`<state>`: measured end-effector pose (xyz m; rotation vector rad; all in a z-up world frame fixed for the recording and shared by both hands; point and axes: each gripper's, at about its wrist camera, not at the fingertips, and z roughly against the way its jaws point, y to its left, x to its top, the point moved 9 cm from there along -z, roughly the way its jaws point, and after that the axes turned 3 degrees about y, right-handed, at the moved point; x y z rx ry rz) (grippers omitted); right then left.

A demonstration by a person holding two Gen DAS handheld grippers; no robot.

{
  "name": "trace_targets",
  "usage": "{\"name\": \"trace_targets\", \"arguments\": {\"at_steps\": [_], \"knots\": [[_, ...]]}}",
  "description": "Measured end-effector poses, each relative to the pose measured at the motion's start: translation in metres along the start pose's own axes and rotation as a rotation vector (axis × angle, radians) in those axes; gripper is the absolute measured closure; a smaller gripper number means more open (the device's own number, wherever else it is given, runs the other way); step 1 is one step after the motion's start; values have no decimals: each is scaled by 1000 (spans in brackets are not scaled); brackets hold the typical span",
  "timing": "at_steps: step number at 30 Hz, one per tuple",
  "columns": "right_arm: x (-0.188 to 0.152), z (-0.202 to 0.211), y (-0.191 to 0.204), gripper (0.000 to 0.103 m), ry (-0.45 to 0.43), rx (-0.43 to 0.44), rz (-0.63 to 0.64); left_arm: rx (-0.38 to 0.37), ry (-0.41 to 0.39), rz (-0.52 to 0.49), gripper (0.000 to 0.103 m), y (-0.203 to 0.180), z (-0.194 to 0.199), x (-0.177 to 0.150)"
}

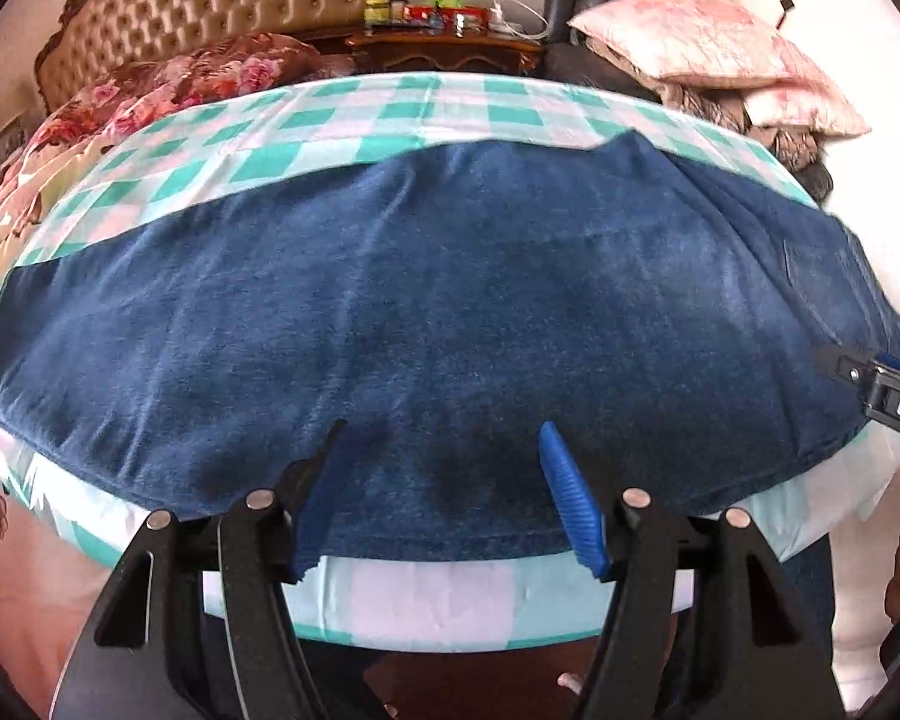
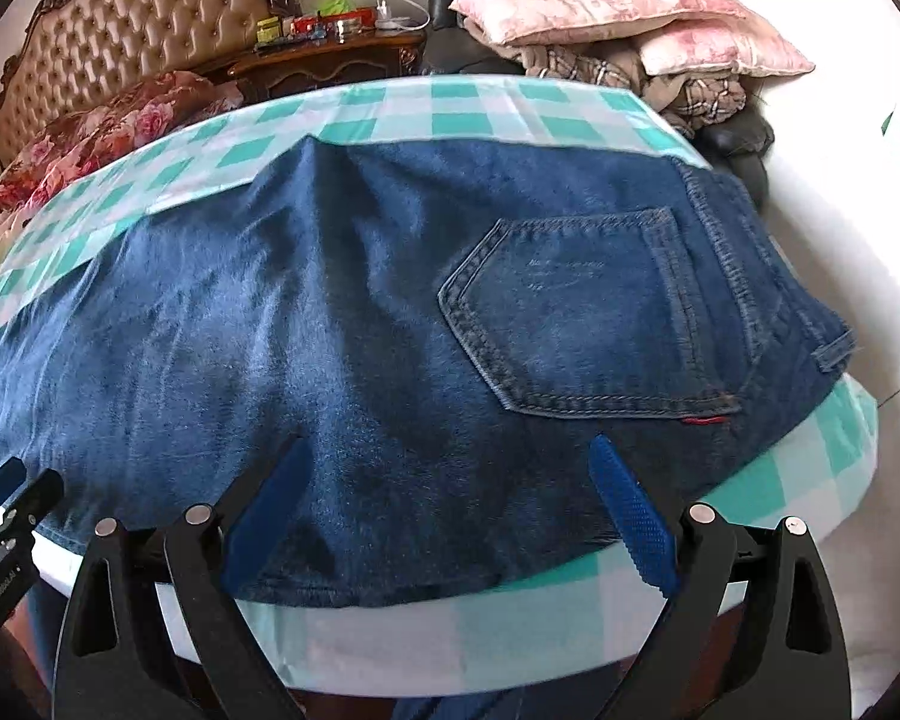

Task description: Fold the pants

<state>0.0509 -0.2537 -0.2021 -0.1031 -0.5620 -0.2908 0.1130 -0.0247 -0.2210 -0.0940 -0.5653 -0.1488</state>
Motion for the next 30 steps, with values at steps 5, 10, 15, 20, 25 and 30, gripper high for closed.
{"name": "trace_targets", "arguments": {"at_steps": [5,10,15,20,25,30], "knots": [[8,17,-1,13,-26,8,-7,-11,-37,12,39,0,16,10],[14,25,-3,13,-44,11,-10,-31,-69,19,38,-4,30,18],[17,28,-4,13,-50,7,-11,-23,-120,1,38,-9,43,29],[20,31,-4,13,-59,0,-9,-64,-129,17,38,-13,48,33],[22,32,-4,13,-67,-7,-4,-57,-123,9,38,-16,48,34],[25,33,-2,13,-78,-28,15,-46,-115,-12,38,-21,47,34]]}}
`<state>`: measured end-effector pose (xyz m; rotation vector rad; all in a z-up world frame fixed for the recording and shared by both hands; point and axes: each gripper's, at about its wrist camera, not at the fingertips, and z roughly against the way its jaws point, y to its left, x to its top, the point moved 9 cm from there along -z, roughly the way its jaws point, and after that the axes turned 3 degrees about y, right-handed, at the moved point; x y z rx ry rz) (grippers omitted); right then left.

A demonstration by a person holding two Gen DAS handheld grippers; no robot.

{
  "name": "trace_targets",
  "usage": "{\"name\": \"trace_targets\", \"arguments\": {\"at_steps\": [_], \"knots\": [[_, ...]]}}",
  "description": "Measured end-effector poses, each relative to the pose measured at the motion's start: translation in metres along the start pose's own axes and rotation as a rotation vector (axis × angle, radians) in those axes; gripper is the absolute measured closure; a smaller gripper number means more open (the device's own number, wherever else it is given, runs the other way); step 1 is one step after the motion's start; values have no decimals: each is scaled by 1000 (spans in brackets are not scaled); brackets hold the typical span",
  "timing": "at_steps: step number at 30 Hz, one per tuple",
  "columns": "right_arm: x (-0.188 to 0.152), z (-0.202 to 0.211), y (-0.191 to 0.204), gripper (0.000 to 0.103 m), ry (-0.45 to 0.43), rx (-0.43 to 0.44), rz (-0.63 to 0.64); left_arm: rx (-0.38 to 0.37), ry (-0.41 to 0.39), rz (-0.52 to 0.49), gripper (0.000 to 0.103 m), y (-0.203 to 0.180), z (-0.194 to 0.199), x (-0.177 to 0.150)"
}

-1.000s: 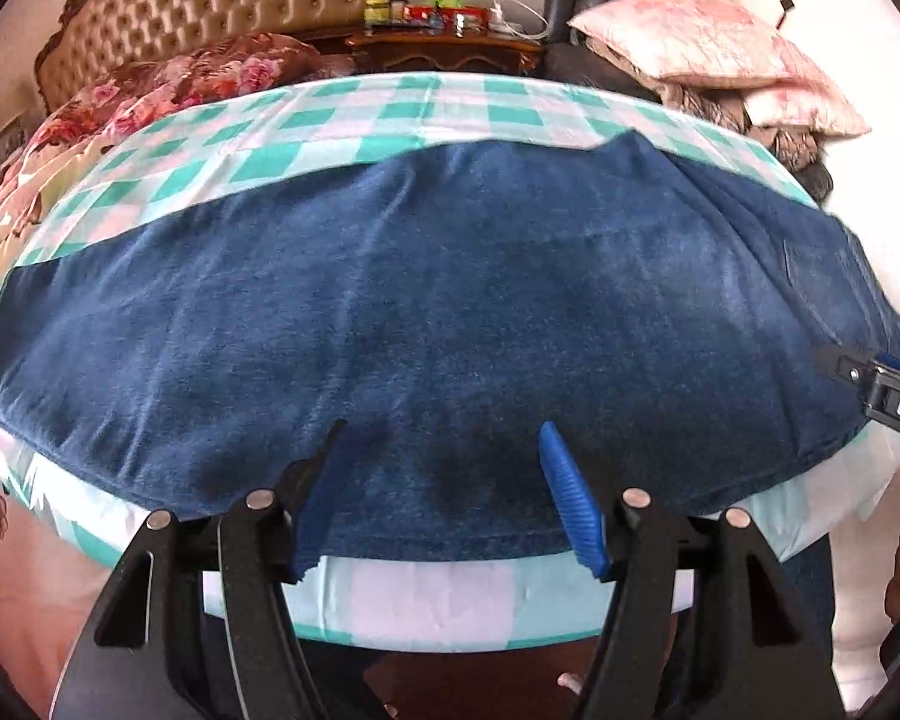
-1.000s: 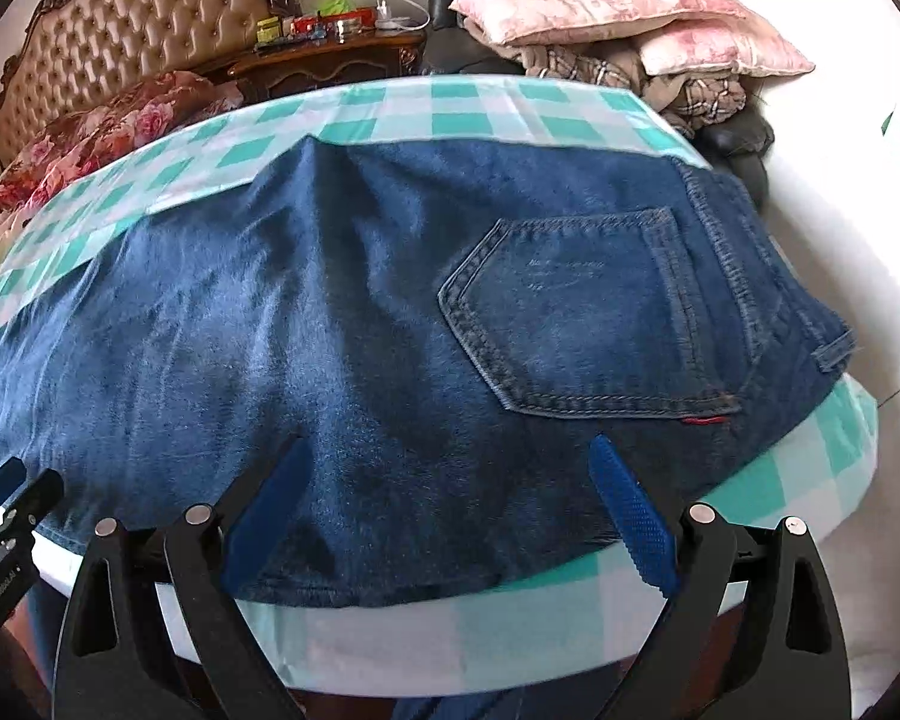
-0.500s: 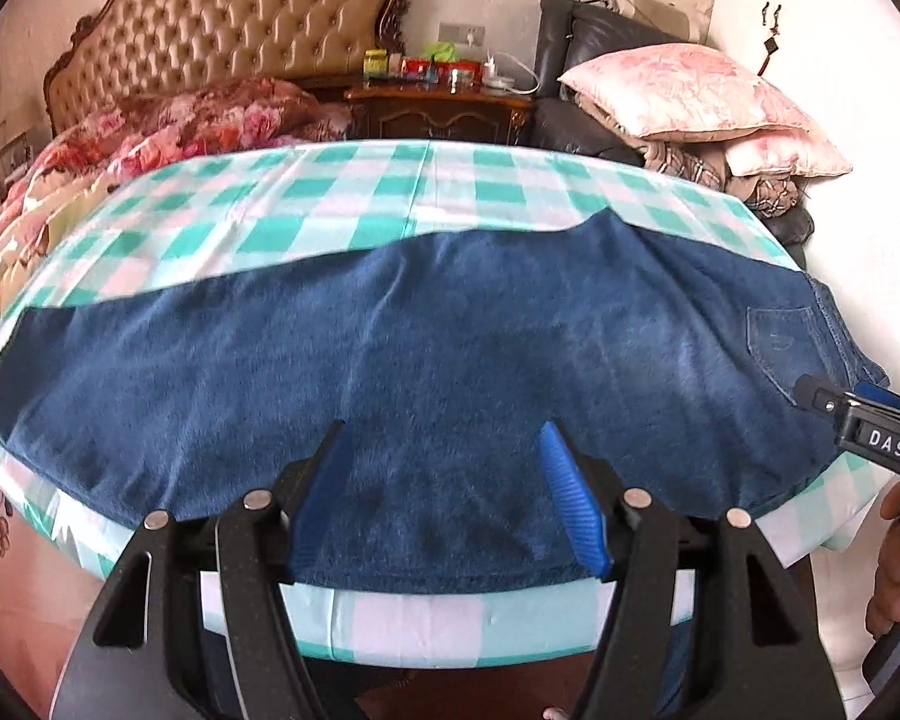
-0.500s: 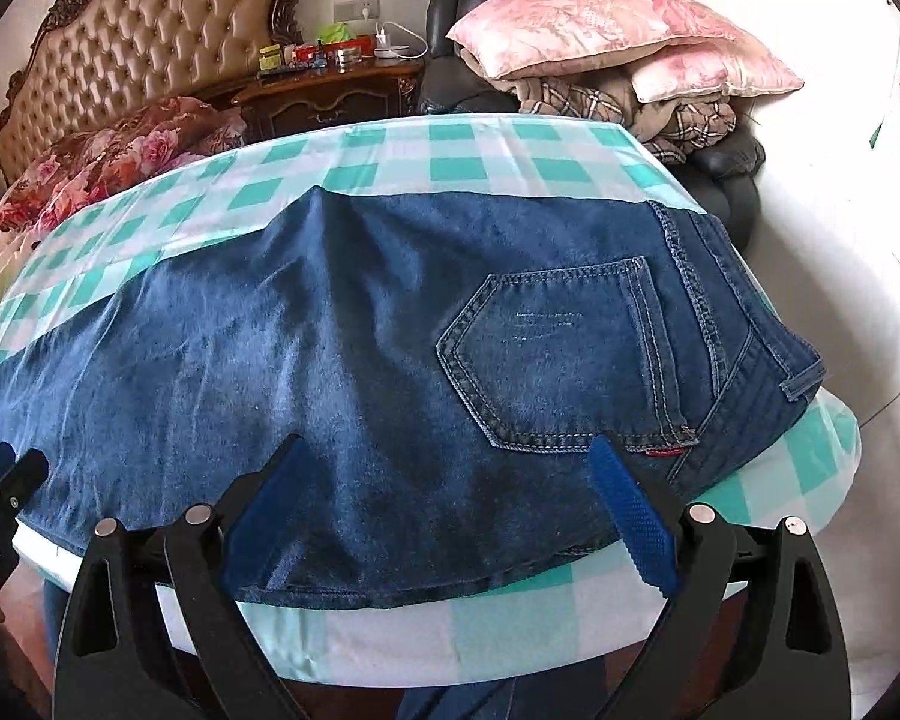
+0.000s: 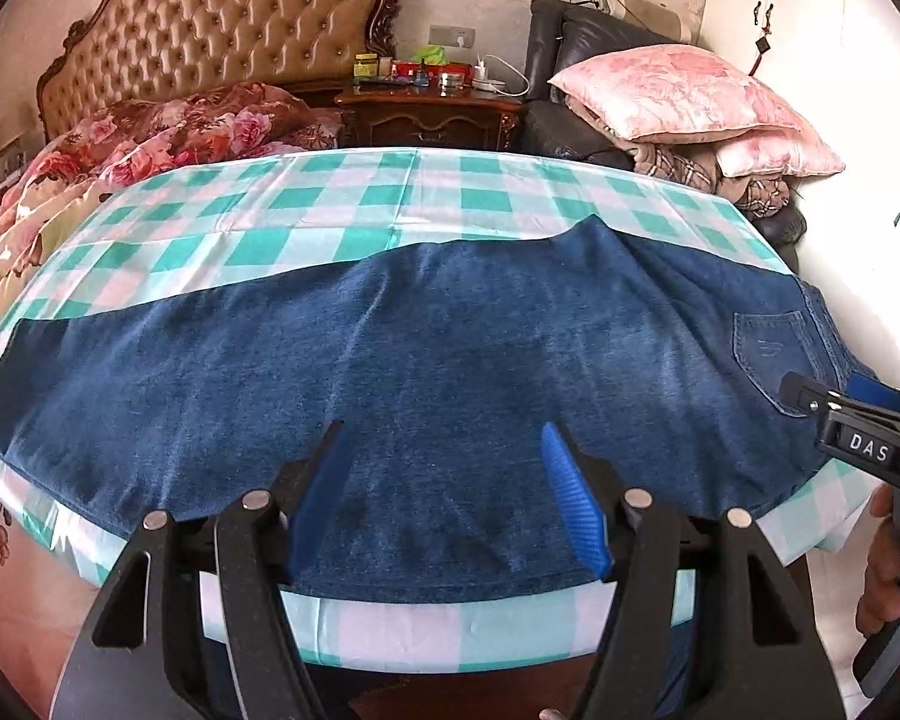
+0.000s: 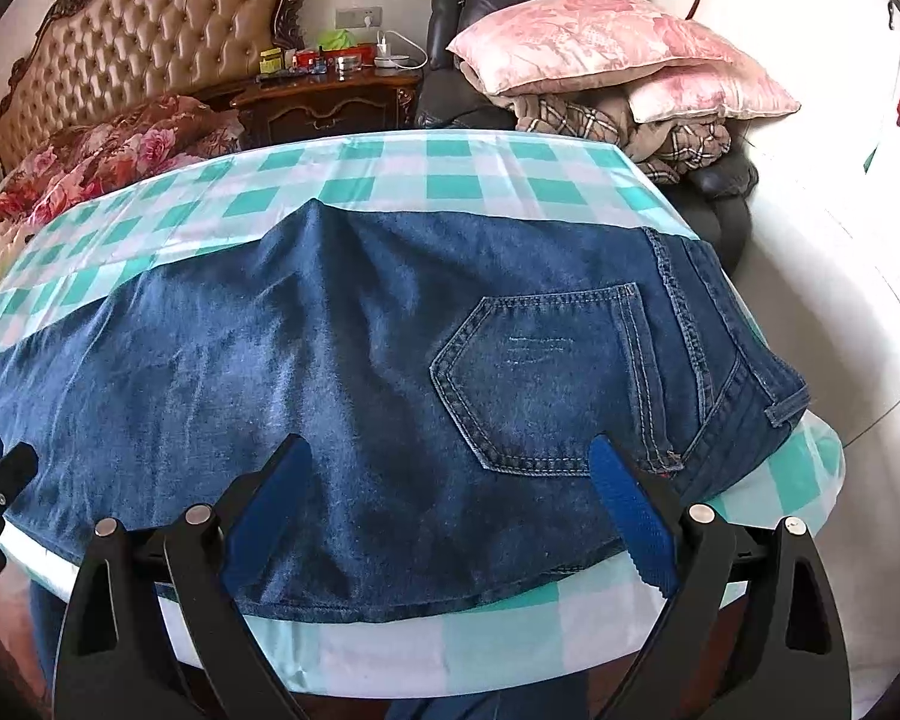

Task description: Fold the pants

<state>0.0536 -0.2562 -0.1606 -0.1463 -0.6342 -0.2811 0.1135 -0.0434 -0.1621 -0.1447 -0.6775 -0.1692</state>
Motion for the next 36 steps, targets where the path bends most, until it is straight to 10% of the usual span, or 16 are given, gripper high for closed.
{"name": "trace_targets", "arguments": {"at_steps": [19,27,36], "knots": [[-1,-17,-1,13,34,-2,-5,-62,49,51,33,9,-15,-3],[-37,-50,-29,13,121,-71,17,76,142,7,34,92,-44,-45],[-13,-22,5,15,52,12,55,223,123,261,33,241,-13,-65]]}}
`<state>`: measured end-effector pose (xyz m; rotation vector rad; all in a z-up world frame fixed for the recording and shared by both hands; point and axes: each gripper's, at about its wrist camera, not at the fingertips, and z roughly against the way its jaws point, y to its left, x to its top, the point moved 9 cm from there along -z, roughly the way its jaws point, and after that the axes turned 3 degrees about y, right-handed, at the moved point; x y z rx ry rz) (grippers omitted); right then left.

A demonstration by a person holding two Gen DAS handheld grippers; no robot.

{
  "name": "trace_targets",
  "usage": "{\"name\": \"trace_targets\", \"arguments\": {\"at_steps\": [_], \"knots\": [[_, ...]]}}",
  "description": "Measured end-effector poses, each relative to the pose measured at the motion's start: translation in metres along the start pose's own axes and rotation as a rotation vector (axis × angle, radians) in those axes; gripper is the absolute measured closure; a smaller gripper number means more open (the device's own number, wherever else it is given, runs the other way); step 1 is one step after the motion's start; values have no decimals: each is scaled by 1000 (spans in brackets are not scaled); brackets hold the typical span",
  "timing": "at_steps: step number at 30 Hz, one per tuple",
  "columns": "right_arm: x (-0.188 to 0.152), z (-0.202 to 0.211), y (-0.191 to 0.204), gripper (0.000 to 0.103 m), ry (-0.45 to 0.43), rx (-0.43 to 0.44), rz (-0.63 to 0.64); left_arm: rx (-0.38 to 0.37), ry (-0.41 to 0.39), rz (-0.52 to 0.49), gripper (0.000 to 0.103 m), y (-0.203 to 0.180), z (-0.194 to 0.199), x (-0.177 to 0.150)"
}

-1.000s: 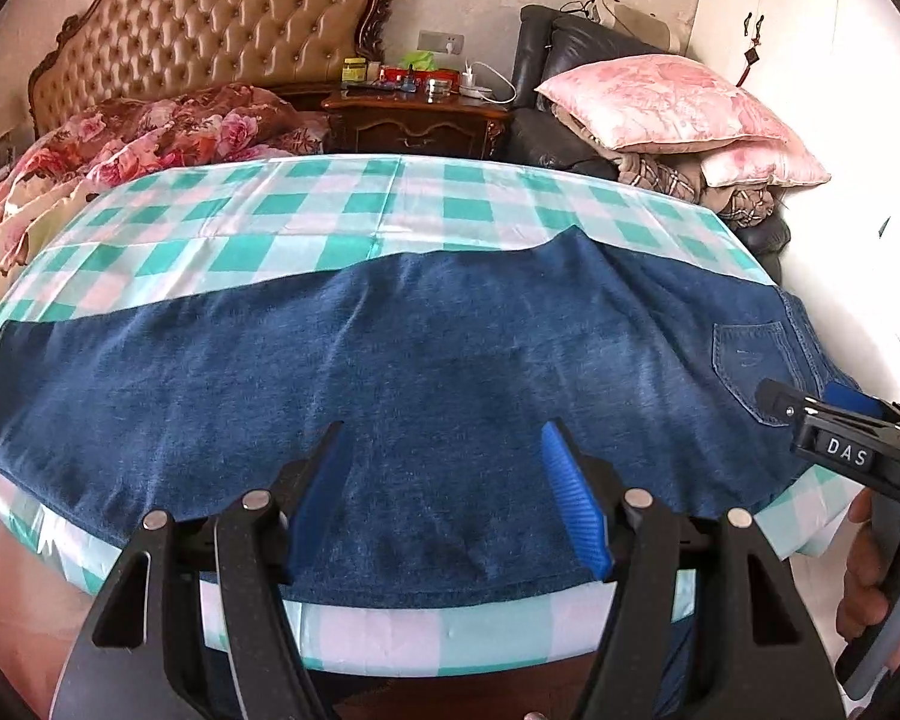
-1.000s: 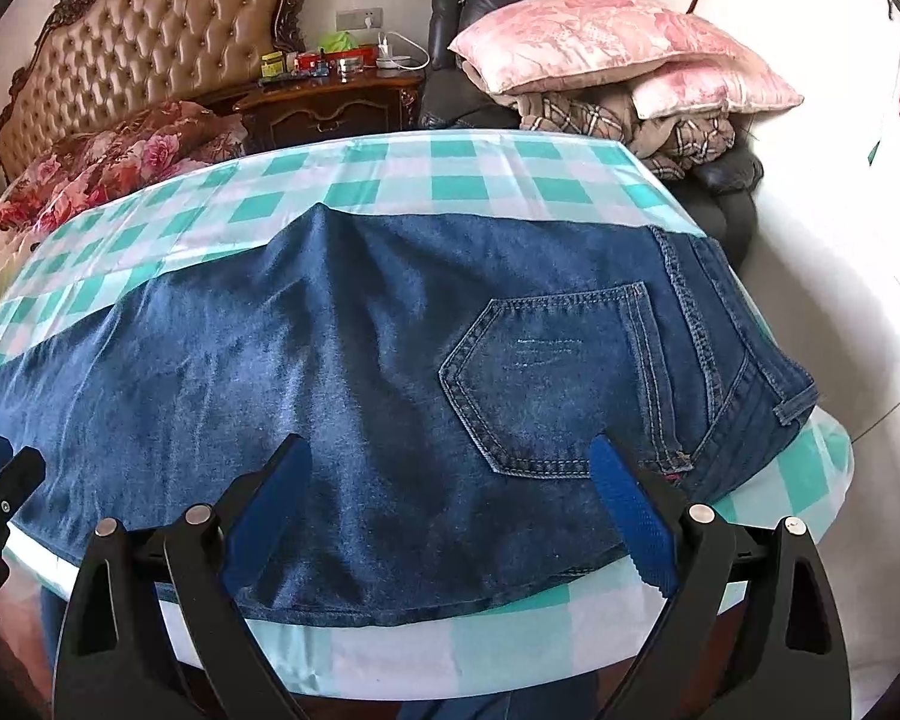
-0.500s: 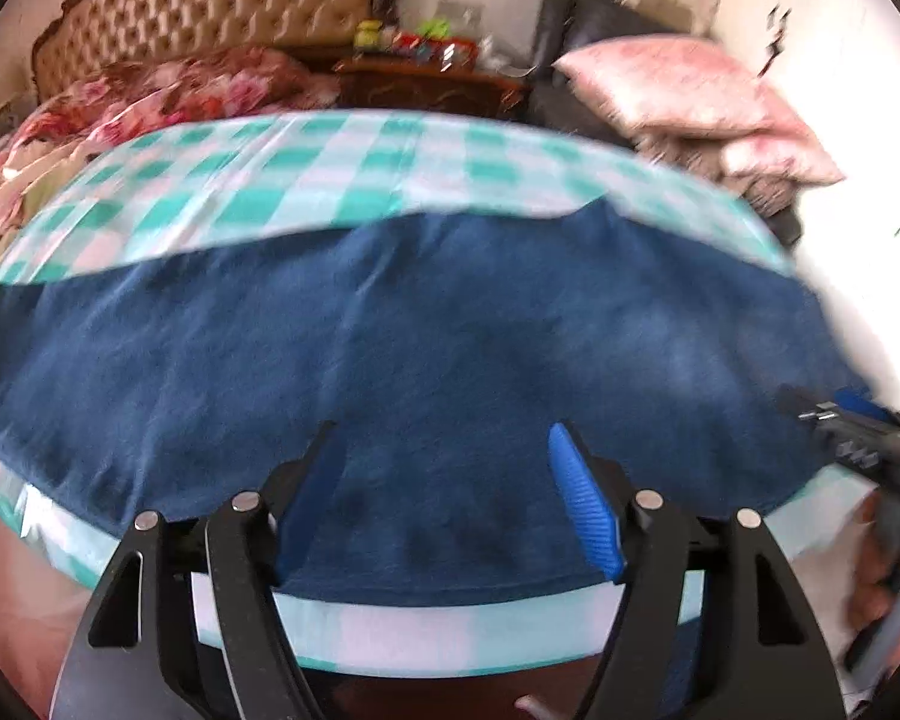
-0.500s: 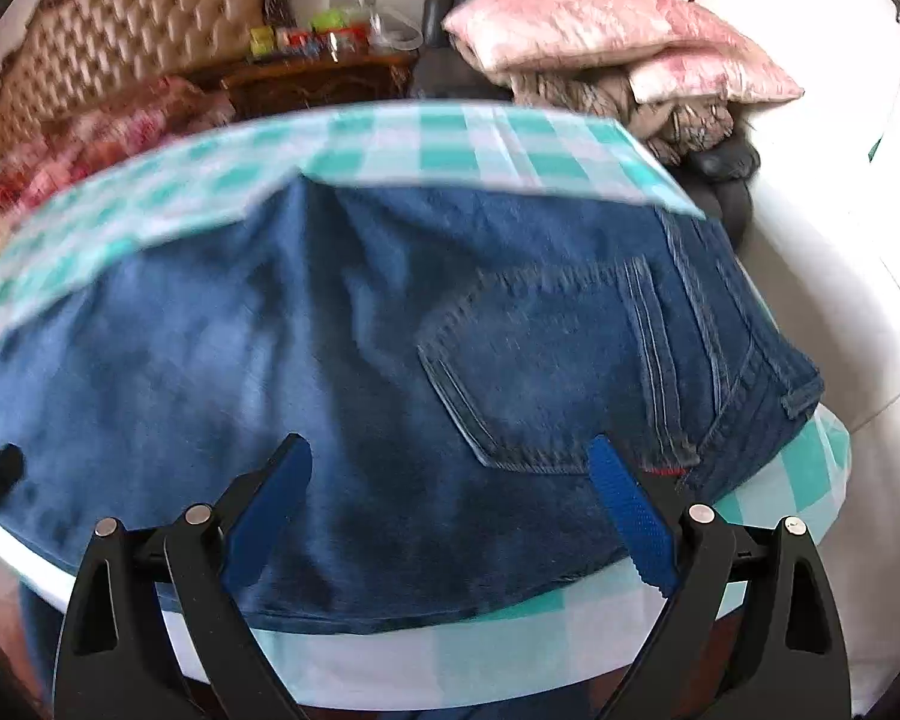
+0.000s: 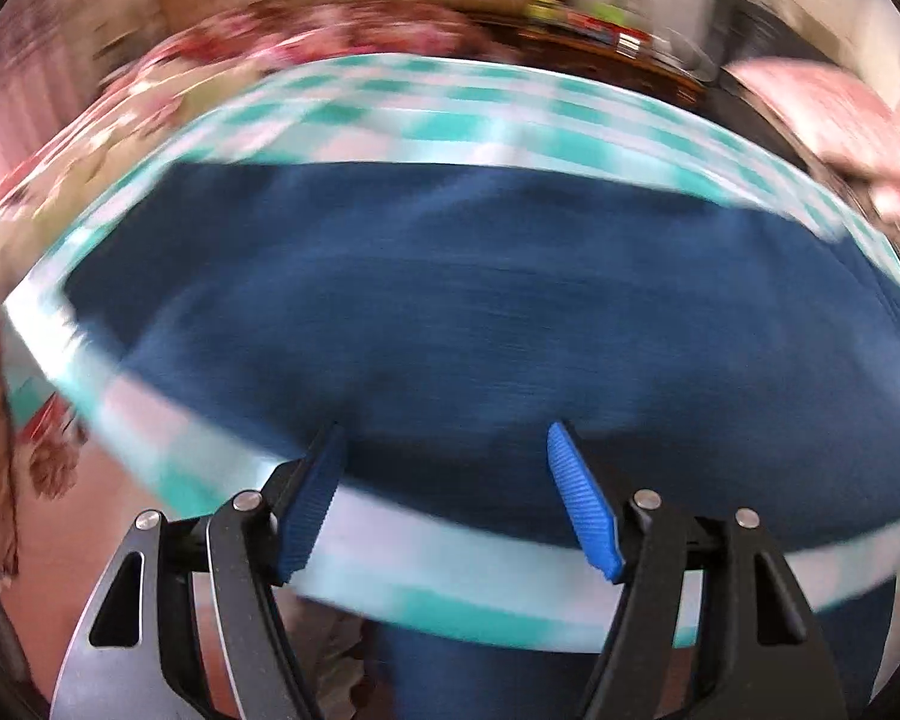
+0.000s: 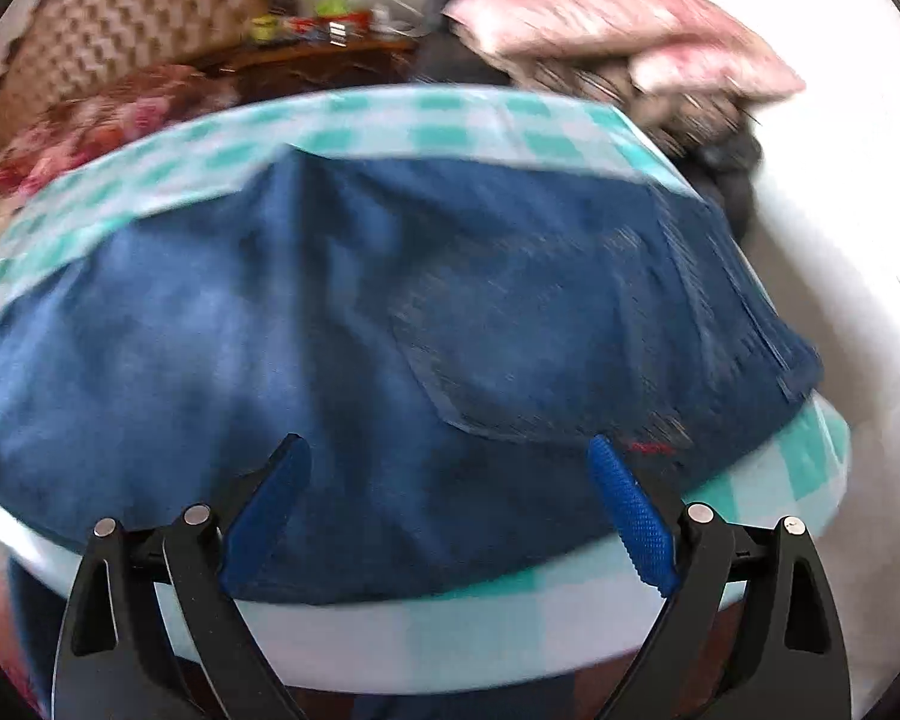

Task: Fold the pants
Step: 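Grasp the jeans leg hem edge with the left tool and lift it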

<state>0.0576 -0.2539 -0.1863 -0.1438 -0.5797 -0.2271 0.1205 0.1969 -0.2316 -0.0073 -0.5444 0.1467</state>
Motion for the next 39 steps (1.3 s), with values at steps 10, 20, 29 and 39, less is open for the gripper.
{"name": "trace_targets", "arguments": {"at_steps": [10,20,29,39], "knots": [[48,2,197,52,-13,271,271,-304,-154,635,40,188,25,6],[35,-41,250,57,75,222,359,-443,-86,863,55,240,4,24],[34,-41,250,56,59,208,368,-497,-15,865,59,248,-11,38],[34,-41,250,56,66,215,363,-530,13,872,72,248,-16,33]]}}
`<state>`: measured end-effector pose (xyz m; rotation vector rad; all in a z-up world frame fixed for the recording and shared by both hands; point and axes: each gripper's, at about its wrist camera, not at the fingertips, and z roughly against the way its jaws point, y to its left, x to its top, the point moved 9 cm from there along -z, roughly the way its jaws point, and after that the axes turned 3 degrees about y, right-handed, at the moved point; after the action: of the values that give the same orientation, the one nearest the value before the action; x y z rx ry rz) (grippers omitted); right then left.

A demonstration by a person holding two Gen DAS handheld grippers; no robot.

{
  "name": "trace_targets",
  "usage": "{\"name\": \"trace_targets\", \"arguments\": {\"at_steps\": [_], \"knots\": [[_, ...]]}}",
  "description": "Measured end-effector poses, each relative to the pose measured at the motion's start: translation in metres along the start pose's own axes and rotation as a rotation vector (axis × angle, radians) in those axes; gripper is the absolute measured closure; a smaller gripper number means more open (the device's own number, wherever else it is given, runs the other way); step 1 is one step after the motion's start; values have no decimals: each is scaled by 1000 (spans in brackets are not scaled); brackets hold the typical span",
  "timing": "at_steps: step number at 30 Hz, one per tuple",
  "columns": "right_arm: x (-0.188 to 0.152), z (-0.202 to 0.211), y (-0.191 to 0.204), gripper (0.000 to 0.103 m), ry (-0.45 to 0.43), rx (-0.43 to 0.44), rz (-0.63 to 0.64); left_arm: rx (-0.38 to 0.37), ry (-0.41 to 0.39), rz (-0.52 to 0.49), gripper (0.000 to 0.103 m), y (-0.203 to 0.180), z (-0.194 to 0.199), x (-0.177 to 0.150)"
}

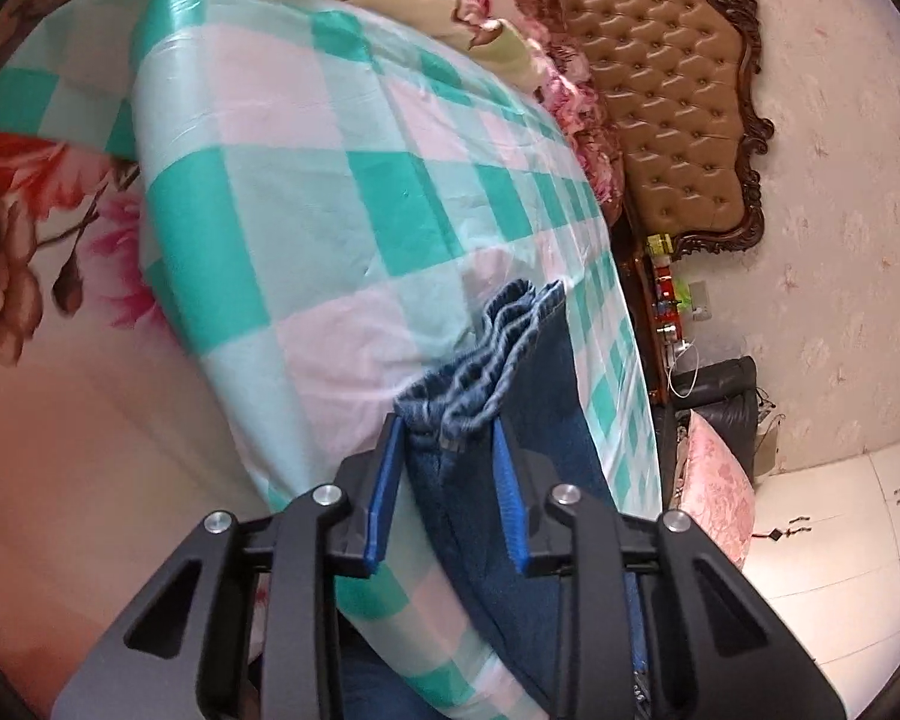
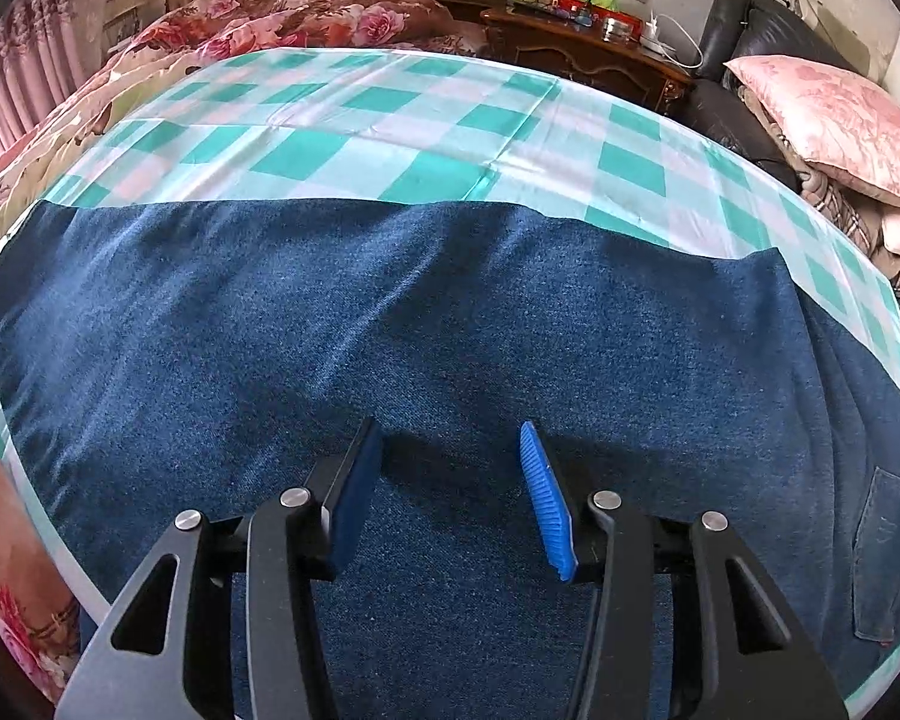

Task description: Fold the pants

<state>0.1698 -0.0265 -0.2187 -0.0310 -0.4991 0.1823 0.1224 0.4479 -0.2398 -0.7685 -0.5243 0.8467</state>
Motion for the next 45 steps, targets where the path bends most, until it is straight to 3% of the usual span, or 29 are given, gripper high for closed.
{"name": "trace_targets", "arguments": {"at_steps": [6,8,10,14,18,21,22,24,27,29,32,35,36,38,41,43,45], "knots": [[0,0,0,55,1,-2,-8,3,40,17,67,-8,-10,-18],[0,-1,0,55,3,1,-7,6,36,37,73,-6,-12,-15],[0,-1,-1,55,7,13,-11,28,26,42,88,-2,-14,-10],[0,-1,-2,55,10,18,-14,22,6,17,94,-4,-13,-10],[2,-2,-3,55,35,39,-23,126,-105,-208,97,-39,3,-19],[8,1,1,54,68,134,-57,320,-226,-559,97,-98,14,-47],[11,2,2,54,93,206,-91,366,-256,-656,97,-115,15,-58],[18,9,1,53,122,326,-167,476,-322,-920,97,-161,13,-98],[29,20,-9,45,122,419,-251,548,-361,-1214,97,-208,-5,-167],[32,27,-23,44,120,485,-328,567,-361,-1442,97,-227,-30,-237],[28,33,-44,44,122,535,-418,539,-284,-1649,97,-217,-69,-324],[16,31,-59,44,140,537,-463,544,-208,-1780,96,-187,-104,-381],[11,30,-64,44,147,526,-470,593,-245,-1816,93,-178,-110,-387],[1,28,-71,44,160,525,-482,648,-312,-1862,88,-166,-113,-389],[-8,26,-77,44,171,524,-493,680,-331,-1855,71,-160,-111,-380],[-10,24,-76,44,174,536,-491,699,-357,-1883,54,-162,-110,-375],[-9,24,-72,44,180,556,-488,693,-338,-1919,53,-163,-113,-372]]}}
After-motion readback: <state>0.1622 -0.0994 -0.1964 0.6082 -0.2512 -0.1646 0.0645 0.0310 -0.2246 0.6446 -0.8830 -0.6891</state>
